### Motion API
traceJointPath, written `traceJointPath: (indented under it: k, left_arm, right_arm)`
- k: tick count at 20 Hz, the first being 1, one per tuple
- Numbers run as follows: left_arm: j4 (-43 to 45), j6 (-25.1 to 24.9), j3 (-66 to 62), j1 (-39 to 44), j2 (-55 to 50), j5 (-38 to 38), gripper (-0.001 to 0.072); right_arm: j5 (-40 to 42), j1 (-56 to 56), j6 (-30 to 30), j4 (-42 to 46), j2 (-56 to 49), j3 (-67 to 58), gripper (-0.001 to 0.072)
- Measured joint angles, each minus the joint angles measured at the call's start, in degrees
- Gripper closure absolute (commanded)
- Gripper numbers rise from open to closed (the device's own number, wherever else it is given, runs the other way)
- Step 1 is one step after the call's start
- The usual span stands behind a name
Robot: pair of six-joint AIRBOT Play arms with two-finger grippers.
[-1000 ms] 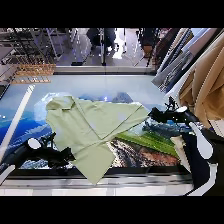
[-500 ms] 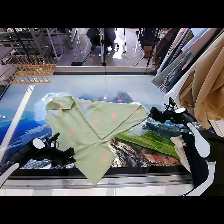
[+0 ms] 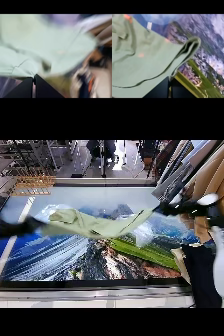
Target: Fold the clothes and pants, and hang the long-sleeved shirts on hangers.
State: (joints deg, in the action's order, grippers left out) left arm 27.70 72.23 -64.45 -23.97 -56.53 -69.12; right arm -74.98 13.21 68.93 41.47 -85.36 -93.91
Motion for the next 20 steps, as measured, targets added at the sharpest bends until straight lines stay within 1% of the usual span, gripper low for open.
traceJointPath:
  k: [2, 3, 5, 7, 10, 12, 13, 16, 20]
  left_arm:
    - [-14.69, -2.75, -9.2, -8.74, 1.29, -0.72, 0.0698]
    - [-22.01, -3.69, -13.31, -12.76, 1.6, -0.22, 0.0698]
    - [-35.41, -5.01, -20.79, -20.46, 1.92, 1.95, 0.0698]
    - [-46.27, -5.64, -26.75, -27.23, 2.08, 4.52, 0.0697]
    - [-59.34, -5.84, -31.65, -34.4, 2.14, 7.61, 0.0697]
    - [-65.16, -5.81, -33.11, -37.35, 1.99, 8.48, 0.0697]
    - [-66.53, -5.7, -33.53, -38.23, 1.77, 8.57, 0.0697]
    - [-65.4, -3.32, -34.21, -39.69, 0.46, 6.73, 0.0696]
    - [-63.41, -1.81, -34.49, -40.3, -1.51, 4.15, 0.0696]
  right_arm:
    - [-2.32, 0.02, 1.6, 0.98, 8.83, -5.51, 0.0694]
    - [-1.99, 0.02, 2.89, 1.7, 12.81, -8.31, 0.0694]
    - [1.49, 0.02, 5.68, 3.54, 20.37, -14.29, 0.0694]
    - [5.55, 0.0, 7.61, 4.72, 26.32, -19.74, 0.0694]
    - [11.13, 0.0, 9.09, 5.84, 33.14, -24.57, 0.0694]
    - [13.03, 0.0, 9.75, 6.34, 35.54, -25.92, 0.0694]
    - [13.14, 0.0, 10.16, 6.45, 36.06, -26.29, 0.0694]
    - [12.26, 0.0, 11.5, 6.78, 35.8, -26.99, 0.0694]
    - [9.68, 0.0, 12.31, 6.54, 34.16, -25.9, 0.0694]
